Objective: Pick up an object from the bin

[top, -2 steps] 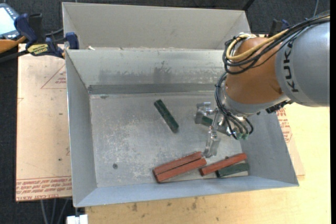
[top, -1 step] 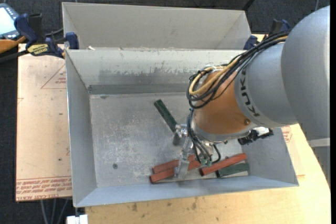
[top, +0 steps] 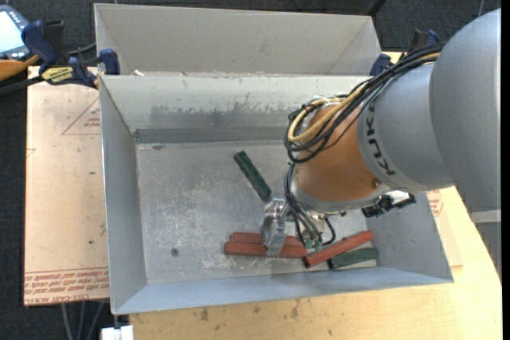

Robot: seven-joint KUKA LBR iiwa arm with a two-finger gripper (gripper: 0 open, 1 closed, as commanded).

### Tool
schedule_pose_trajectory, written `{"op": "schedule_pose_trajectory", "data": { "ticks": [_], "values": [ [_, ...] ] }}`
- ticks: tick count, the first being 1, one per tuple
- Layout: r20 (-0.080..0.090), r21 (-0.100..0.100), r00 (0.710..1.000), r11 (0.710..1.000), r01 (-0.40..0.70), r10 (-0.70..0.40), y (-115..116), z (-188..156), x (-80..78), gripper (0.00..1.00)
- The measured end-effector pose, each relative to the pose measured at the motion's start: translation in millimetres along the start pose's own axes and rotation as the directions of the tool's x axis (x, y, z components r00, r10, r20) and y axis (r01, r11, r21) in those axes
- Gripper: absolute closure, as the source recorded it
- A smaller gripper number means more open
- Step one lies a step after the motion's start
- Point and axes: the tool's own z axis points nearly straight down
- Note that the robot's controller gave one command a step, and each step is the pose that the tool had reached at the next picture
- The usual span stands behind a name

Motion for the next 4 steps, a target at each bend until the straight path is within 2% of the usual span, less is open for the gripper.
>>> {"op": "schedule_pose_trajectory", "data": {
  "ticks": [1, 2, 3, 4],
  "values": [
    [0.001, 0.001, 1.0, 1.0, -0.001, 0.001, -1, 2, -0.2, 0.0],
    [-0.001, 0.003, 0.999, 0.999, -0.053, 0.053, -58, 3, 2.4, 0.0],
    [0.002, 0.001, 0.999, 0.999, -0.047, 0.047, -55, 1, 1.8, 1.0],
    [0.002, 0.001, 0.999, 0.999, -0.047, 0.047, -55, 1, 1.8, 1.0]
  ]
}}
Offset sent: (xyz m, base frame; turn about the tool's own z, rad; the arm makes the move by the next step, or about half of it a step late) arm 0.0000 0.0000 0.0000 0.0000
